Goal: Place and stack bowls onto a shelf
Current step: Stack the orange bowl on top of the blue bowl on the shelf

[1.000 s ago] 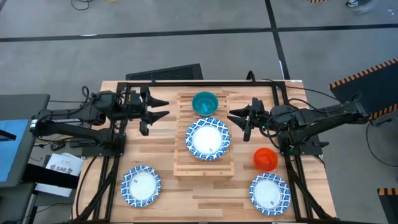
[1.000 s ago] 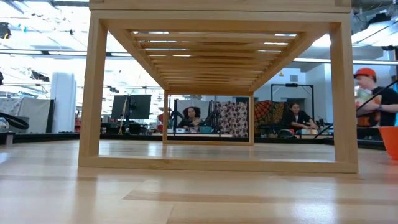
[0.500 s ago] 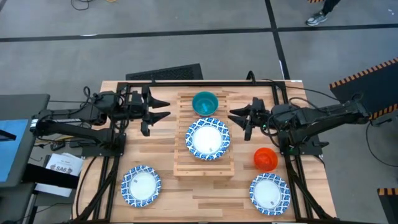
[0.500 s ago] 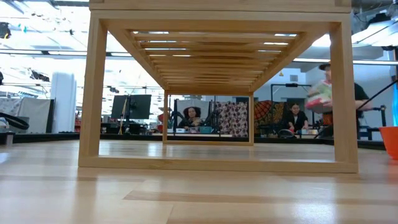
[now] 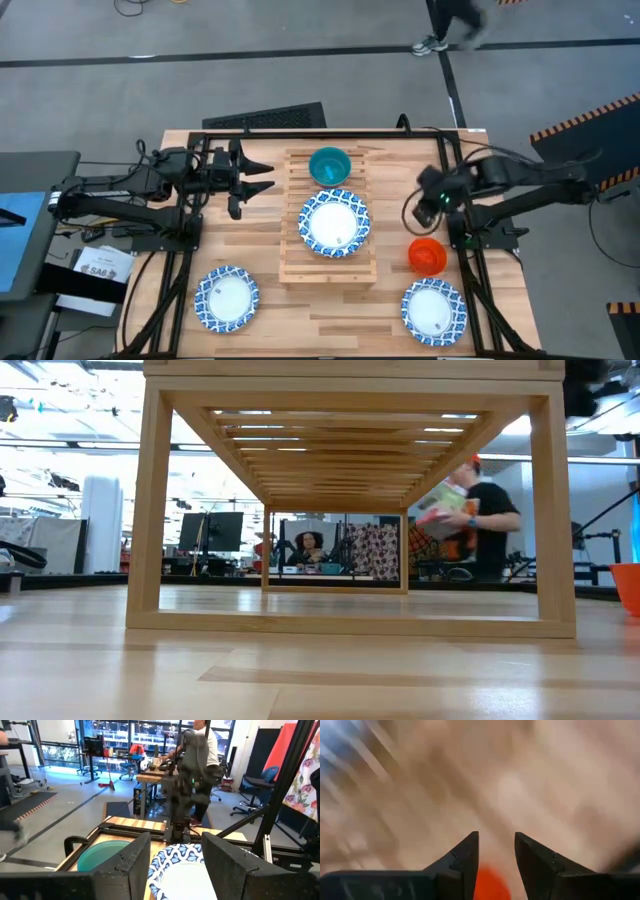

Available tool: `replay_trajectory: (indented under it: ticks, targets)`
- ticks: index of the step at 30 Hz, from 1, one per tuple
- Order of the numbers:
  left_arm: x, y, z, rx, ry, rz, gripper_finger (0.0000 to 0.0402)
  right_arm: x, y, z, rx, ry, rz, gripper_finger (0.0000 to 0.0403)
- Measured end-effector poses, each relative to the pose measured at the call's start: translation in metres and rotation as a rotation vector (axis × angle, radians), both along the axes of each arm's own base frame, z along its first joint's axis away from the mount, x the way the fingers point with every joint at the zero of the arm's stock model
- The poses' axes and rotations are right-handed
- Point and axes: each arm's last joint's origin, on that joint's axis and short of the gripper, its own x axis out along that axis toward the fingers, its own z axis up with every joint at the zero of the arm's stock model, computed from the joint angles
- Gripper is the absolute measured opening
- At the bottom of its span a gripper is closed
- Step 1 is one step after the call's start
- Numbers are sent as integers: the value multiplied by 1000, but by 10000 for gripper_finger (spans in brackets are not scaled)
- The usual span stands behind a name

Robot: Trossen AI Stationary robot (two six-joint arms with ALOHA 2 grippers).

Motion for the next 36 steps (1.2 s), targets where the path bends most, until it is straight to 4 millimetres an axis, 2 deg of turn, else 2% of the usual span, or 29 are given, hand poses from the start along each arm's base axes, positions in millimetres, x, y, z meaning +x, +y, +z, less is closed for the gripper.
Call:
replay_trajectory:
  ticks: [3, 7, 12, 19, 25, 36]
  targets:
    - [0, 0, 0, 0, -1, 2, 162, -2, 7, -32, 138, 89, -12, 152]
    - [0, 0, 0, -1, -2, 17, 162, -5, 18, -69, 239, 177, 3, 152]
    - [0, 1, 0, -2, -2, 25, 162, -10, 25, -99, 278, 264, -68, 152]
    - [0, 1, 0, -2, -4, 25, 162, -11, 28, -114, 279, 315, -110, 152]
    - [0, 1, 0, -2, -2, 25, 162, -7, 29, -134, 248, 365, -46, 152]
    - [0, 1, 0, -2, -2, 25, 162, 8, 32, -156, 188, 473, 43, 152]
